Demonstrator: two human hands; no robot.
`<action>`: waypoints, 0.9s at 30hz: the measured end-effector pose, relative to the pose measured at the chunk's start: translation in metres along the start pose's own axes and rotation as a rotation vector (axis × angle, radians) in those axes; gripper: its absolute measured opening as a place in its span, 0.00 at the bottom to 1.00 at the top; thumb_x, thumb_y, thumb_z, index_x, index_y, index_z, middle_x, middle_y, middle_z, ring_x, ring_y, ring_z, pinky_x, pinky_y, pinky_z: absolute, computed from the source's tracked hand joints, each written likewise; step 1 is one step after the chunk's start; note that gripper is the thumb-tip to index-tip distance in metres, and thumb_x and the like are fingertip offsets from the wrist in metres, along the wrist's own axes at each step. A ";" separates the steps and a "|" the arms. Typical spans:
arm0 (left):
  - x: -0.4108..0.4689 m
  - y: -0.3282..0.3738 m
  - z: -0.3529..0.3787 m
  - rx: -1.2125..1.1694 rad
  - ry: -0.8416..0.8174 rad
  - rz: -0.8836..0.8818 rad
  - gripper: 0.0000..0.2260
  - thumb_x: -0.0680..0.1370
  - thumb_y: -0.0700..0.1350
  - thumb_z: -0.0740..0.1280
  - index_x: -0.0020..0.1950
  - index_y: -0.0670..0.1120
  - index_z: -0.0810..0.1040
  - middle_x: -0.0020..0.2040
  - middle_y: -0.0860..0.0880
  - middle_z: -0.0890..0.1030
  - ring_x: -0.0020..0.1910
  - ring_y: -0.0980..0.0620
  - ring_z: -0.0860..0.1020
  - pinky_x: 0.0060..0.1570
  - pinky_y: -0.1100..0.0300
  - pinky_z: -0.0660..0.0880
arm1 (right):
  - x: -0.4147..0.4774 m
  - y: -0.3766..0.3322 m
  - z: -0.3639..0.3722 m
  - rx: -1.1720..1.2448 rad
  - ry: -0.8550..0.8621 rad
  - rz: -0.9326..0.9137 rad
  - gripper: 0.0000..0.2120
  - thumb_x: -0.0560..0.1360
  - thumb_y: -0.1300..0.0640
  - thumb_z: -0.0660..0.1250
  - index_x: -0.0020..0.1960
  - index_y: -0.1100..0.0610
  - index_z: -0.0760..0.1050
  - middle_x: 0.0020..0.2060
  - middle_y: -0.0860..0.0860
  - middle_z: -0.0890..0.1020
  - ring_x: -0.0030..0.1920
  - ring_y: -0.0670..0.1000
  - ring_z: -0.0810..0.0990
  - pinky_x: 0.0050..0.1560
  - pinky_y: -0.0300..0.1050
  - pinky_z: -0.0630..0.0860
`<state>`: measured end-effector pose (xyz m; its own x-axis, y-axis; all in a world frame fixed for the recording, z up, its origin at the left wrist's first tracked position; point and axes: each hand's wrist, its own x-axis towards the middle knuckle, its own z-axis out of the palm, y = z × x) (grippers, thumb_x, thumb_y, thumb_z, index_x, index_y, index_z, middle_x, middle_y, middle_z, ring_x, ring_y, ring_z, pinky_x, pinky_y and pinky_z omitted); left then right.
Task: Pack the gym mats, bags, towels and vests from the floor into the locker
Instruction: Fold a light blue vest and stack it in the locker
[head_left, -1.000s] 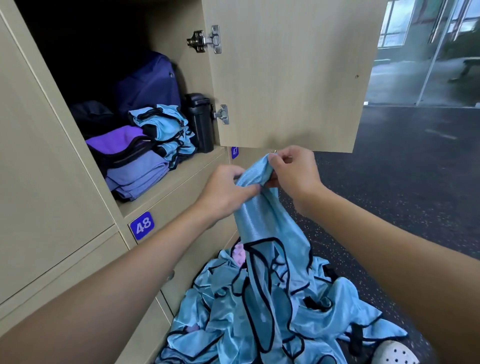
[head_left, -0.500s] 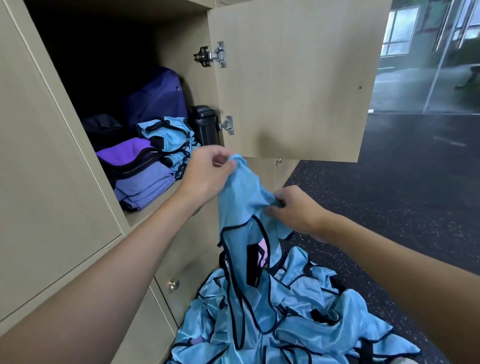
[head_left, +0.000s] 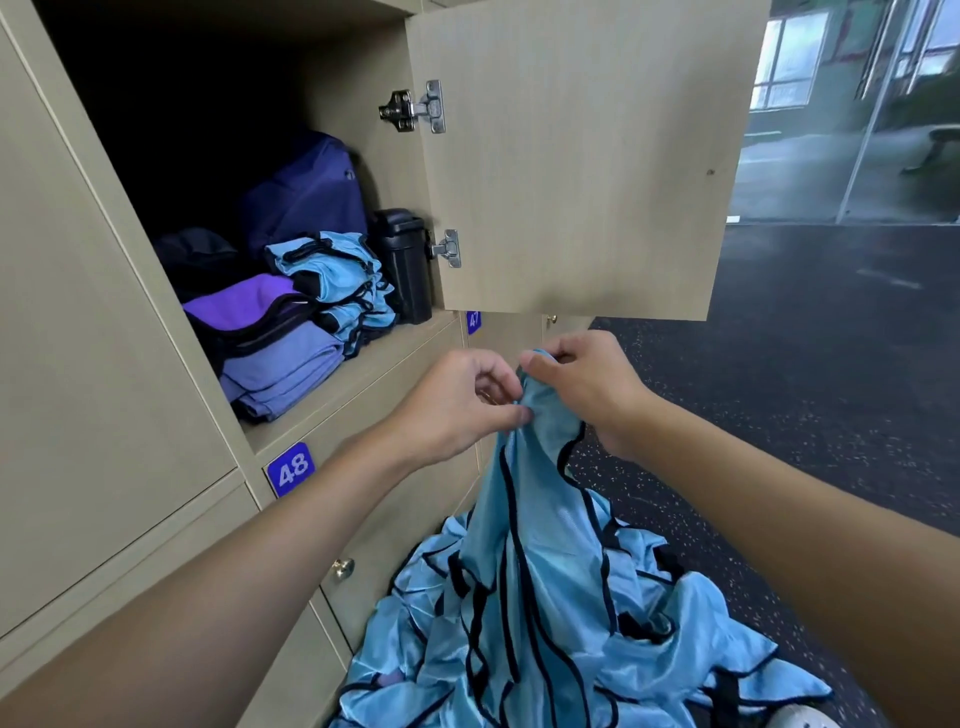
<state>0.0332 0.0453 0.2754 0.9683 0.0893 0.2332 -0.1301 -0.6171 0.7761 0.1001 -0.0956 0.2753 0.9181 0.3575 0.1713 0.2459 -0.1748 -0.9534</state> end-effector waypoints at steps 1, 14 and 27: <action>0.000 0.000 0.000 -0.017 0.023 0.004 0.09 0.72 0.34 0.76 0.42 0.45 0.78 0.35 0.47 0.80 0.33 0.53 0.78 0.40 0.56 0.77 | 0.000 0.000 -0.001 0.019 0.011 0.006 0.07 0.78 0.58 0.70 0.47 0.62 0.80 0.36 0.52 0.78 0.38 0.49 0.75 0.38 0.41 0.73; 0.009 0.006 -0.018 -0.088 0.329 0.017 0.06 0.75 0.38 0.73 0.42 0.46 0.79 0.42 0.43 0.83 0.38 0.53 0.79 0.46 0.51 0.79 | -0.007 -0.006 -0.010 0.067 -0.046 0.018 0.16 0.78 0.62 0.70 0.63 0.54 0.71 0.44 0.55 0.80 0.40 0.48 0.79 0.39 0.40 0.77; -0.001 0.009 -0.002 -0.030 0.176 0.027 0.12 0.75 0.37 0.75 0.51 0.49 0.75 0.34 0.49 0.84 0.35 0.49 0.81 0.47 0.44 0.81 | -0.001 -0.011 -0.014 0.193 -0.003 0.062 0.11 0.80 0.51 0.65 0.61 0.53 0.75 0.51 0.50 0.81 0.52 0.52 0.81 0.55 0.50 0.80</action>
<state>0.0309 0.0413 0.2831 0.9124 0.2106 0.3510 -0.1641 -0.5973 0.7850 0.1012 -0.1073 0.2890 0.9286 0.3545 0.1099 0.1242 -0.0177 -0.9921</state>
